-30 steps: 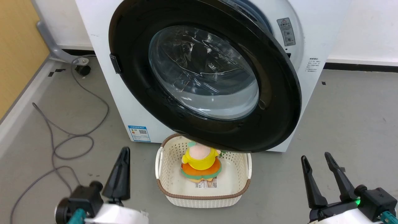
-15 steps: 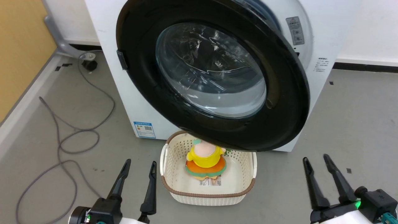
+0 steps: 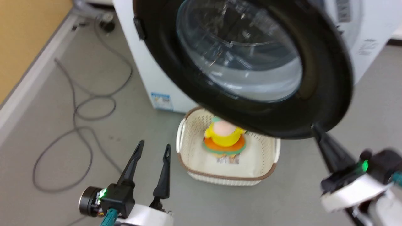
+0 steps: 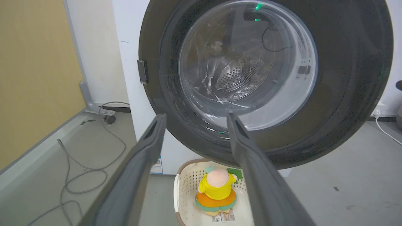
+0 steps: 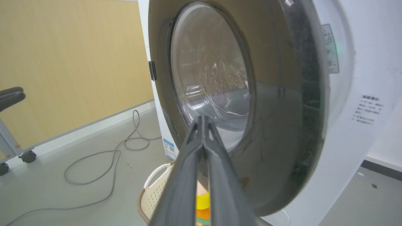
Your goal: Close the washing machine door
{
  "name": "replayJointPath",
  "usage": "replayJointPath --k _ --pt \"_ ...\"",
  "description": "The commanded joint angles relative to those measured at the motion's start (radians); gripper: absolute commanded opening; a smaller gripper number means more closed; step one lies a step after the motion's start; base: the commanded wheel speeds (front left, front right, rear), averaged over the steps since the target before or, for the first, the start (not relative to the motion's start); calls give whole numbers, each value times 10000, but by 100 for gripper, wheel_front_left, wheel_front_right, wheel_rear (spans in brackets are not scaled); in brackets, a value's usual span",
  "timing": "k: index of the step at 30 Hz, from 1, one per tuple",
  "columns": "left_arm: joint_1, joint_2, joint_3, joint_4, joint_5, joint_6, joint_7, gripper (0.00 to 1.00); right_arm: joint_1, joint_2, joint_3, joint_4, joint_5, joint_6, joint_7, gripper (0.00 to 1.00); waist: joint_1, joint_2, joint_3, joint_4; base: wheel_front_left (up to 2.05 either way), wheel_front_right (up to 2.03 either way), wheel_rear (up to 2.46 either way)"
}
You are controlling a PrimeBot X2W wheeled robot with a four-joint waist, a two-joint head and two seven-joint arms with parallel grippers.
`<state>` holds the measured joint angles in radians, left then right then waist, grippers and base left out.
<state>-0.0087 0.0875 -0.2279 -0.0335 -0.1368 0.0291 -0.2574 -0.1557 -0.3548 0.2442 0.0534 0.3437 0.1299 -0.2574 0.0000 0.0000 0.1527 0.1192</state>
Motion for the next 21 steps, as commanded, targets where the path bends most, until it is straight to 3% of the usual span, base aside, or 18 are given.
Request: replayJointPath --k 1,12,21 --pt "-188 -44 -22 -34 68 -48 -43 100 -384 -262 79 154 124 8 -20 0 0 0 482 368 0 0 0" --pt "-984 -256 -148 -157 343 -204 -43 100 -3278 -2029 -107 2338 1766 8 389 0 0 0 1804 1142 0 0 0" --pt "-1249 -340 -314 -252 301 -125 -43 100 -5307 -2776 -202 3848 2799 8 901 0 0 0 2316 1534 0 0 0"
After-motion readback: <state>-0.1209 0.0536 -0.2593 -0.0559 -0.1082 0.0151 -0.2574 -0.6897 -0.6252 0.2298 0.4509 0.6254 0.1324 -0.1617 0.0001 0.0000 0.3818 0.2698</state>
